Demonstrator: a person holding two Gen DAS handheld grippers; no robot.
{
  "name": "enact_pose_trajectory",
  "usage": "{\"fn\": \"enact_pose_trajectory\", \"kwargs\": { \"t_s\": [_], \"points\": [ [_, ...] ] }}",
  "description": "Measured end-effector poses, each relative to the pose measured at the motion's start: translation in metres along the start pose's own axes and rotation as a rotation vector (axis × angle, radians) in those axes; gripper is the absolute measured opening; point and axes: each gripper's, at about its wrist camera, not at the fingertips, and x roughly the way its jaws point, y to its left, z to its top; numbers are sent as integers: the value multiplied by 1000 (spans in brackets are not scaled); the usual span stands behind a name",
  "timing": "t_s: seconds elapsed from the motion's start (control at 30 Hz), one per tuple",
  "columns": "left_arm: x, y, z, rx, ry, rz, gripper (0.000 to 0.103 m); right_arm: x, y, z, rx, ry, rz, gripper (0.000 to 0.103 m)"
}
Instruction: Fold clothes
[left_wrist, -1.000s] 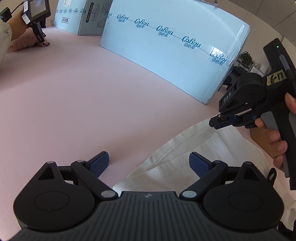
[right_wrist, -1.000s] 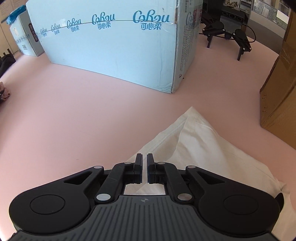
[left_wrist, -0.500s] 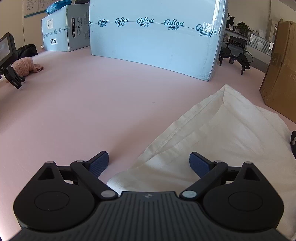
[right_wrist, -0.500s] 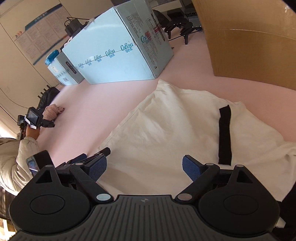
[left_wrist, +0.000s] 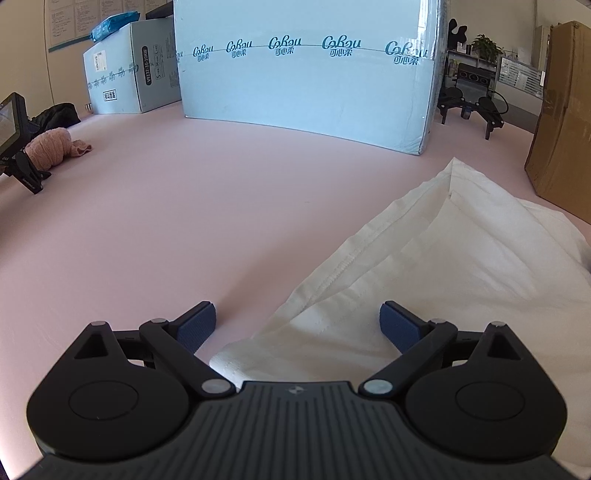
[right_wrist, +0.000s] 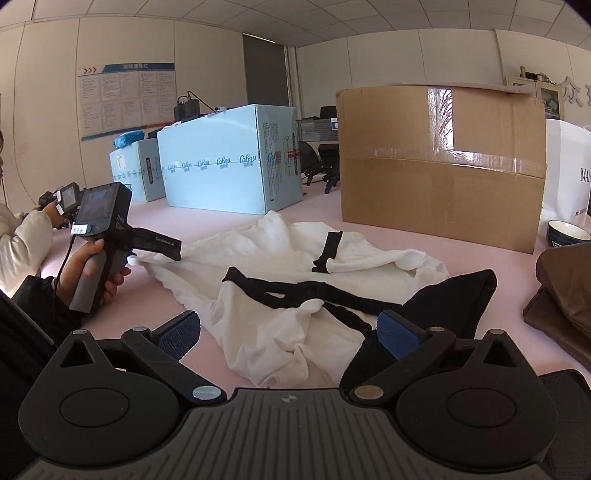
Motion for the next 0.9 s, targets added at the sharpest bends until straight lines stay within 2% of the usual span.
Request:
{"fn": "enact_pose_trajectory", "kwargs": {
  "t_s": [0.07,0.17,0.27,0.33,0.47,0.57,0.67,0.73,0.9],
  "points": [
    [-1,1,0,-1,0,-4,96,5,-7,-8,79,53,16,103],
    [-4,5,-1,-8,0,-29,96,14,-23,-18,264,138,22,103],
    [-5,10,0,-33,-4,-67,96,12,-37,-31,405,129,44,103],
    [-6,11,-1,-40,-6,-77,96,7,-45,-41,452,73,74,103],
    [-9,16,-1,-45,-3,-118,96,5,-47,-51,470,9,87,103],
    [-12,24,-3,-60,1,-148,96,12,-44,-49,455,3,63,103],
    [-19,26,-10,-29,4,-127,96,17,-46,-48,483,-11,61,103],
    [-25,22,-18,40,11,-96,96,20,-49,-48,512,-24,63,103],
    [-36,21,-24,63,40,-126,96,25,-50,-48,516,-27,63,103]
  ]
}}
